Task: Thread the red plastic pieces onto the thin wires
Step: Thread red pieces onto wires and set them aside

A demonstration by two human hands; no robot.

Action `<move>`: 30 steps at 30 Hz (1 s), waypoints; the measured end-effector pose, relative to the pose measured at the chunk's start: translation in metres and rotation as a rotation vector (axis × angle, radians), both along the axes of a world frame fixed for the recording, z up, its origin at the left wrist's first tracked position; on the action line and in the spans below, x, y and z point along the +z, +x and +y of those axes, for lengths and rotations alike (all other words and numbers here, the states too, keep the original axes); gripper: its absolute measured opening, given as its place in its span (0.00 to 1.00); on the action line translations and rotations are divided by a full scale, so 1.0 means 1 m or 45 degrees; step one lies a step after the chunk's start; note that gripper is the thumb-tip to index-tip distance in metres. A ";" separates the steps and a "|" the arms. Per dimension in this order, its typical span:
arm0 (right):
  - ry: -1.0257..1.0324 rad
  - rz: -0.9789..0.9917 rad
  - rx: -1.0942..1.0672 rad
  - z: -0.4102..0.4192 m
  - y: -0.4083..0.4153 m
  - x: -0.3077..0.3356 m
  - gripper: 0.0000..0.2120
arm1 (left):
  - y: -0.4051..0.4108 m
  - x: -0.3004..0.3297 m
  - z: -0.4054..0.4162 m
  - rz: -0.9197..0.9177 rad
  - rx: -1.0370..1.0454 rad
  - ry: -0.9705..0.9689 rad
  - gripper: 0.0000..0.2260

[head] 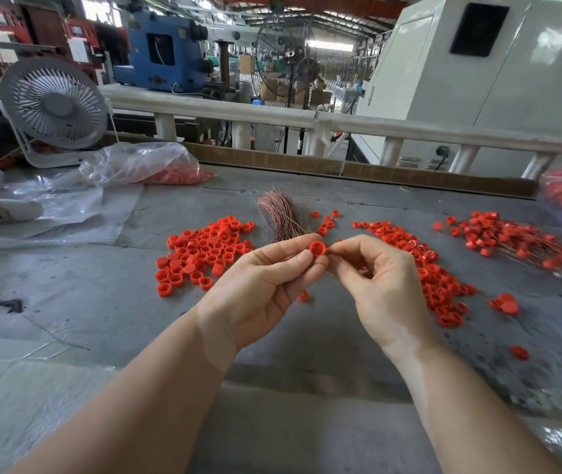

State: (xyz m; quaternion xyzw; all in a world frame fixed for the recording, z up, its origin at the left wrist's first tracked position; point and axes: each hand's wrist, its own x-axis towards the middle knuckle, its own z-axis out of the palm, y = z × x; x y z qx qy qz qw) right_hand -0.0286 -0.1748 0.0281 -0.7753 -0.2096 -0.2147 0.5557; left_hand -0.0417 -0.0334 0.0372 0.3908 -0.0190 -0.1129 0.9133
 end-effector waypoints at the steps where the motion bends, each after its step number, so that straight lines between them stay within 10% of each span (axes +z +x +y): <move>1: -0.005 0.007 0.012 0.000 0.000 0.000 0.13 | 0.000 0.000 0.000 0.010 -0.004 -0.011 0.10; 30: 0.263 0.233 0.205 -0.001 0.001 -0.002 0.09 | 0.000 0.000 -0.001 0.000 -0.024 -0.053 0.10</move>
